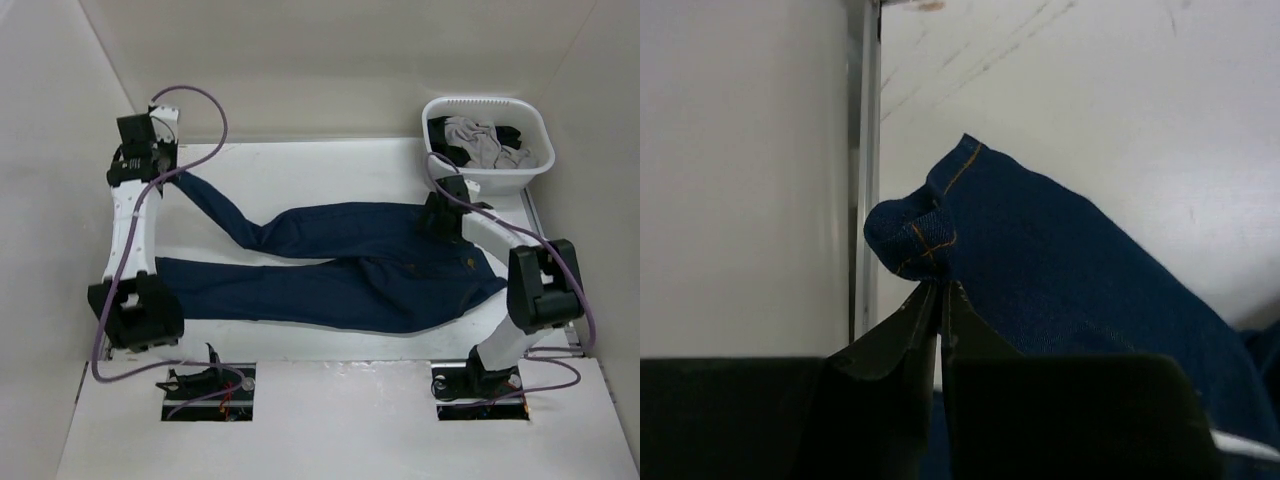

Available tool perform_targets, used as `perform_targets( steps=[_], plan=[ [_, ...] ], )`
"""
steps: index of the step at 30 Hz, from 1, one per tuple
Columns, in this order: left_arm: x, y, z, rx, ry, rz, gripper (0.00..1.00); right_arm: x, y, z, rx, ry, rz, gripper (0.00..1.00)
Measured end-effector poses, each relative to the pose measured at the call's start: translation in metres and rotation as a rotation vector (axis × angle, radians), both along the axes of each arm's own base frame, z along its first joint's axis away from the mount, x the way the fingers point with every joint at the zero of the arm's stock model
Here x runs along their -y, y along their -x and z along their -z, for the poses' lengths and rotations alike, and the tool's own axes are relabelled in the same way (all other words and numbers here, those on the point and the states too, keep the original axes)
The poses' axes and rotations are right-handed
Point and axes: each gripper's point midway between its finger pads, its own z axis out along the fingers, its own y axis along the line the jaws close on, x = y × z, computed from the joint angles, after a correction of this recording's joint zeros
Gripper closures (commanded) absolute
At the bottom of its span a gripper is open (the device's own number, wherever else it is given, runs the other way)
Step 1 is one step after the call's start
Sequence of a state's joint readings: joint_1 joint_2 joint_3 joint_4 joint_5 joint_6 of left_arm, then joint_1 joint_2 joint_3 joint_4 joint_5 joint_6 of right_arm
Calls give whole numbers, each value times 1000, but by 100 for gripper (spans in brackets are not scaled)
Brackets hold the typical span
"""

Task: Fold and stack the trousers
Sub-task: Flatten the trousers out

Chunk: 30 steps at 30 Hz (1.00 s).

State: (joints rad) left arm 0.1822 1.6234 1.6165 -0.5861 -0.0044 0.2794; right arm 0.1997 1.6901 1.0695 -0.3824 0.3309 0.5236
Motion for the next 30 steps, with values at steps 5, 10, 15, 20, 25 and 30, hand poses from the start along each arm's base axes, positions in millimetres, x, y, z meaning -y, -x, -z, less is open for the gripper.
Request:
perform_targets(
  steps=[5, 10, 15, 20, 25, 30],
  plan=[
    [-12, 75, 49, -132, 5, -52, 98, 57, 22, -12, 24, -3, 139, 0],
    [-21, 132, 122, -334, 33, -97, 95, 92, 25, -7, 5, 8, 210, 0],
    [-22, 202, 182, -610, 30, -69, 80, 91, 27, 5, -35, 10, 179, 0],
    [-19, 231, 175, -728, 50, 0, 54, 87, 27, 9, -49, 4, 142, 0],
    [-45, 175, 102, -523, 55, -12, 39, 84, 26, 20, -87, 8, 97, 0],
    [-79, 126, 98, -486, 48, -50, 39, 84, 20, 30, -118, 25, 51, 0]
  ],
)
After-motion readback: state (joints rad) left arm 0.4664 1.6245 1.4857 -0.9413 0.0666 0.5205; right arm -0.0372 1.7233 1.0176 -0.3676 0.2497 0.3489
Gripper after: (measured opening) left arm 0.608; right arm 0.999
